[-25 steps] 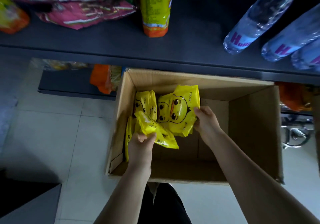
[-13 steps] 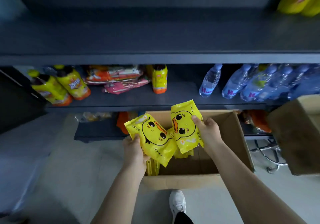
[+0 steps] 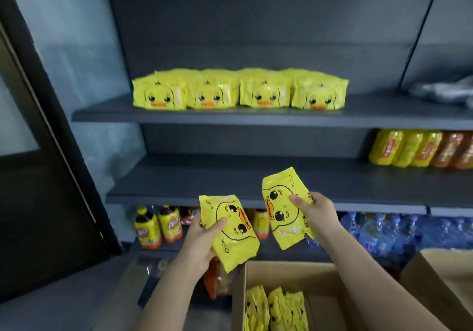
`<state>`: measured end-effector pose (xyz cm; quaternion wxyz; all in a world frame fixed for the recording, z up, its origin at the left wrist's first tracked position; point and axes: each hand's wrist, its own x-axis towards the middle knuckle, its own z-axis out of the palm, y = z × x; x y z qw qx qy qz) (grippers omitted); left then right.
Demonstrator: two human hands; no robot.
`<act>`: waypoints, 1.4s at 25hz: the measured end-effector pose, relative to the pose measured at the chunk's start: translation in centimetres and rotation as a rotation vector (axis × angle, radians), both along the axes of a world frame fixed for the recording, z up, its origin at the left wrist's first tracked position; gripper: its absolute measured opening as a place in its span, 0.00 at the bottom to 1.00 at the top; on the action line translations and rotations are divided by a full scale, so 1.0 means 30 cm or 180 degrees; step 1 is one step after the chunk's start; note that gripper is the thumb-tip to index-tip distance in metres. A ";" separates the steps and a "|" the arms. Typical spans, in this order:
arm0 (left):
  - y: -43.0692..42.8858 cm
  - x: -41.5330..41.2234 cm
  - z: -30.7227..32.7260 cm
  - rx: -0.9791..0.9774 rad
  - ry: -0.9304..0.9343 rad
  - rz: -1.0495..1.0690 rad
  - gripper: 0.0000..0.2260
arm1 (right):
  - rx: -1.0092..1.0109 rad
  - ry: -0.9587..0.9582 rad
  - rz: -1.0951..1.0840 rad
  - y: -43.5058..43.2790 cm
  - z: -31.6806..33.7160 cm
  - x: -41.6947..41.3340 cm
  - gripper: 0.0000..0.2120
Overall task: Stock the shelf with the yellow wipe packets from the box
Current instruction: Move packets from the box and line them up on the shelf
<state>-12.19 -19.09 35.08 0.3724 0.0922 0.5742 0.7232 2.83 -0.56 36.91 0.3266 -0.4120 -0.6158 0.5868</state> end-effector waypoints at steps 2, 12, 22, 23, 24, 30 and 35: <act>0.001 -0.040 0.112 -0.0015 0.0262 -0.0014 0.14 | 0.0198 0.0094 -0.0008 0.024 0.112 -0.015 0.10; 0.201 -0.336 0.558 -0.0176 0.1584 -0.0027 0.15 | 0.0307 0.0732 0.0401 0.311 0.490 -0.176 0.12; 0.467 -0.646 0.862 -0.0942 0.3270 -0.0519 0.21 | 0.1430 -0.0424 0.1167 0.551 0.727 -0.385 0.20; 0.496 -0.681 0.893 -0.1060 0.3482 -0.0558 0.24 | 0.1690 -0.0602 0.1203 0.570 0.763 -0.411 0.18; 0.524 -0.714 0.918 -0.1190 0.3693 -0.0651 0.26 | 0.2004 -0.0823 0.1215 0.581 0.799 -0.438 0.18; 0.737 -0.876 0.926 -0.1769 0.4877 -0.1406 0.25 | 0.3336 -0.2295 0.1156 0.706 0.797 -0.713 0.31; 0.813 -0.934 0.801 -0.2010 0.5673 -0.1542 0.24 | 0.4079 -0.2514 0.0680 0.744 0.642 -0.789 0.31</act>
